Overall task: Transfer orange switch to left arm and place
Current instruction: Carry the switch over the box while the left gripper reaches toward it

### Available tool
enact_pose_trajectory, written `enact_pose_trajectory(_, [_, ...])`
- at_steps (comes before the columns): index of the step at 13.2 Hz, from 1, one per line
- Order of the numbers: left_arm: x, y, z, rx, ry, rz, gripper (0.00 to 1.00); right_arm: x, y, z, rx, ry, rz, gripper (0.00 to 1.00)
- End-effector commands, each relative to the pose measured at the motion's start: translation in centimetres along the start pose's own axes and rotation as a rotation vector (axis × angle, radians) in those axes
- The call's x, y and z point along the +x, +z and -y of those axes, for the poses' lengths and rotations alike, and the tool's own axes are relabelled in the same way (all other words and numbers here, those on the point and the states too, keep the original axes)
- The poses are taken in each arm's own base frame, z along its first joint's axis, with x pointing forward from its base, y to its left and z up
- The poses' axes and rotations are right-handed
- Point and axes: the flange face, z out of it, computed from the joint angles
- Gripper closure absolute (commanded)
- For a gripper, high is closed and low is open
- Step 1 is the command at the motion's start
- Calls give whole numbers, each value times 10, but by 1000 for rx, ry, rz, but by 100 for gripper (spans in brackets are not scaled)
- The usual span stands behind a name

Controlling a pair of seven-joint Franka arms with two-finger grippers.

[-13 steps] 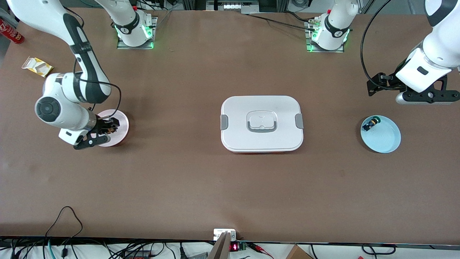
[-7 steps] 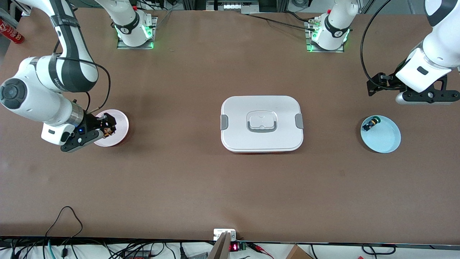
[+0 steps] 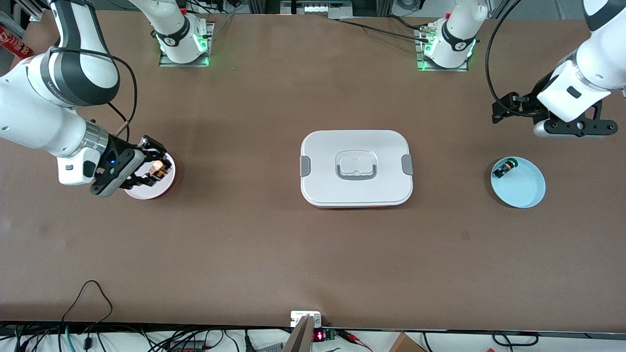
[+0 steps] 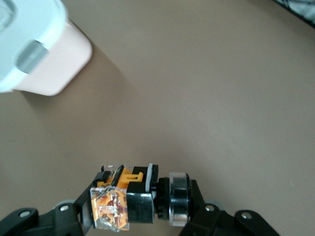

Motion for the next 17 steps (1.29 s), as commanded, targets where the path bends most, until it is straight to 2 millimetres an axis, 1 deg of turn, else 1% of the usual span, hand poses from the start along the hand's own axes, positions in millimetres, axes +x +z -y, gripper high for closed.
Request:
enact_pose_trajectory(1, [12, -6, -2, -71, -16, 43, 0, 22, 2, 20, 19, -153, -101, 85])
enact_pose_trajectory(2, [15, -3, 0, -84, -19, 82, 0, 27, 4, 26, 48, -193, -147, 85])
enact_pose_trajectory(4, [17, 1, 17, -158, -51, 168, 0, 40, 9, 42, 134, -285, -290, 85])
enact_pose_trajectory(5, [17, 8, 17, -196, -50, 211, 0, 44, 8, 45, 169, -307, -370, 85])
enact_pose_trajectory(7, [18, 20, 5, -260, -31, 274, 0, 63, 12, 71, 214, -380, -464, 85])
enact_pose_trajectory(8, [20, 24, 0, -312, -26, 291, 0, 71, 15, 83, 246, -388, -504, 85])
enact_pose_trajectory(10, [32, 54, -9, -454, -11, 405, 0, 91, 21, 116, 339, -409, -642, 85])
enact_pose_trajectory(11, [38, 67, -14, -559, -8, 471, 0, 98, 24, 128, 378, -418, -701, 85])
enact_pose_trajectory(12, [47, 85, -22, -675, -7, 528, 0, 105, 28, 144, 407, -441, -738, 85])
enact_pose_trajectory(13, [55, 101, -28, -761, -4, 570, 0, 109, 31, 153, 422, -448, -749, 85])
enact_pose_trajectory(15, [58, 117, -43, -894, 89, 560, 0, 117, 38, 172, 462, -443, -766, 85])
enact_pose_trajectory(16, [64, 137, -55, -1033, 128, 543, 0, 121, 48, 180, 509, -415, -789, 85])
enact_pose_trajectory(17, [65, 147, -74, -1154, 109, 537, 0, 124, 53, 188, 551, -411, -822, 85])
